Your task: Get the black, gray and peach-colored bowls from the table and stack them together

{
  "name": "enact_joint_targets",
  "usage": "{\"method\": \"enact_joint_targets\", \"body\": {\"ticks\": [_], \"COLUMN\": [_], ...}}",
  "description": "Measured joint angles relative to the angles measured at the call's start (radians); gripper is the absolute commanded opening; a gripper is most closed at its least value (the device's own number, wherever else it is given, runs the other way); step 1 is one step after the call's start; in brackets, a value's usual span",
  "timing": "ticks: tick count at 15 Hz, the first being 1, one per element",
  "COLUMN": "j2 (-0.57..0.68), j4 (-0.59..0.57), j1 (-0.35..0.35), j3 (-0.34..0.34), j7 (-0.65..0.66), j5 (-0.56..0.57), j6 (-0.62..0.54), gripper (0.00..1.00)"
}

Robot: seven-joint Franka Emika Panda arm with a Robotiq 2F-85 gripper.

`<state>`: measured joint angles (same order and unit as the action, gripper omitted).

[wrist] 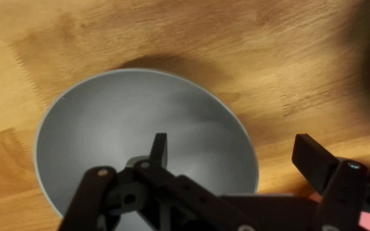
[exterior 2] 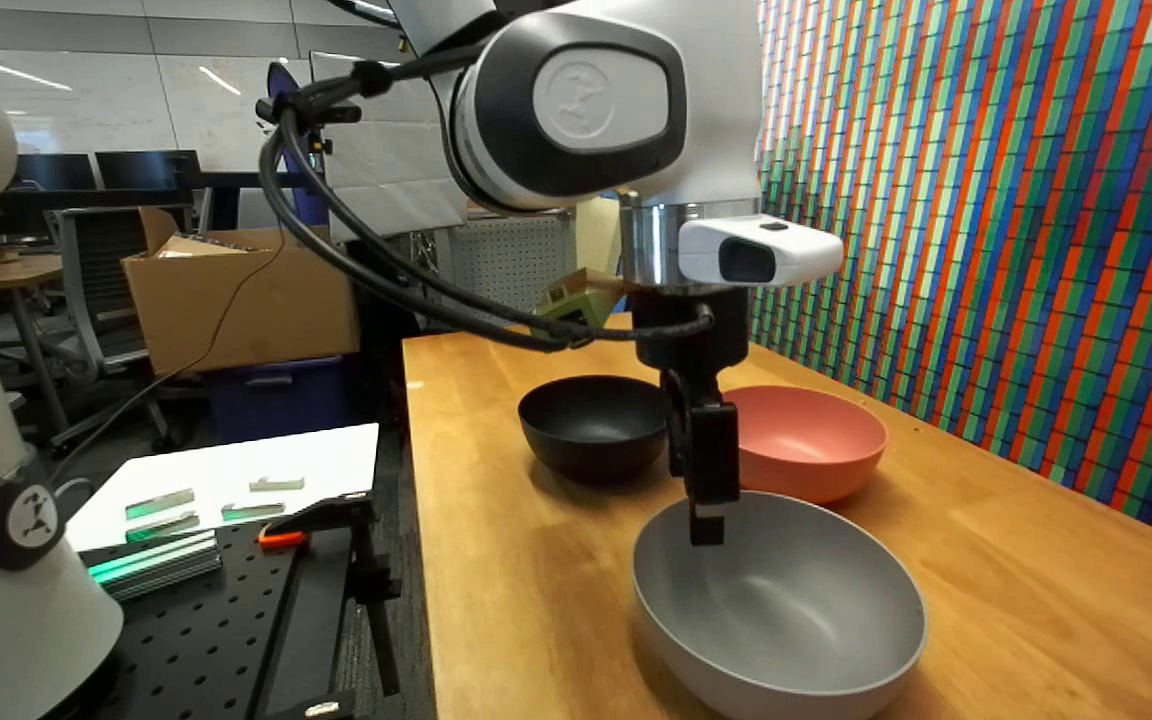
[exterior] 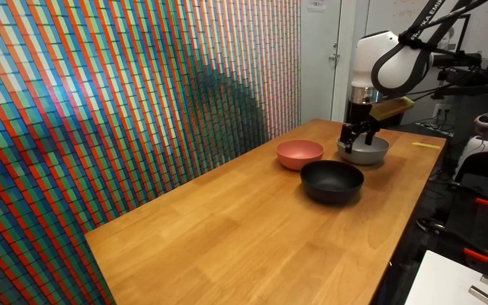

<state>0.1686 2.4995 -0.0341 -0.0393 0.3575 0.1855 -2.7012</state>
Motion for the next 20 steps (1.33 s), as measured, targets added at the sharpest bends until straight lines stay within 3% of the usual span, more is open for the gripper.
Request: {"method": "enact_joint_targets", "body": {"ticks": [1,9,11,17,20], "j2": [0.022,0.136,0.146,0.130,0.095], "j4": [-0.010,-0.082,-0.094,-0.109,-0.106], "j1": [0.007,0.079,0.091,0.107,0.106], "j3": [-0.013,-0.077,-0.079,-0.081,-0.048], "j7": [0.014,0.035,0.035,0.032,-0.027], "j5": [0.017,0.052,0.052,0.050,-0.019], "j6": [-0.007,-0.078,-0.083,-0.084,-0.063], "gripper": [0.75,0.11,0.00,0.02,0.02]}}
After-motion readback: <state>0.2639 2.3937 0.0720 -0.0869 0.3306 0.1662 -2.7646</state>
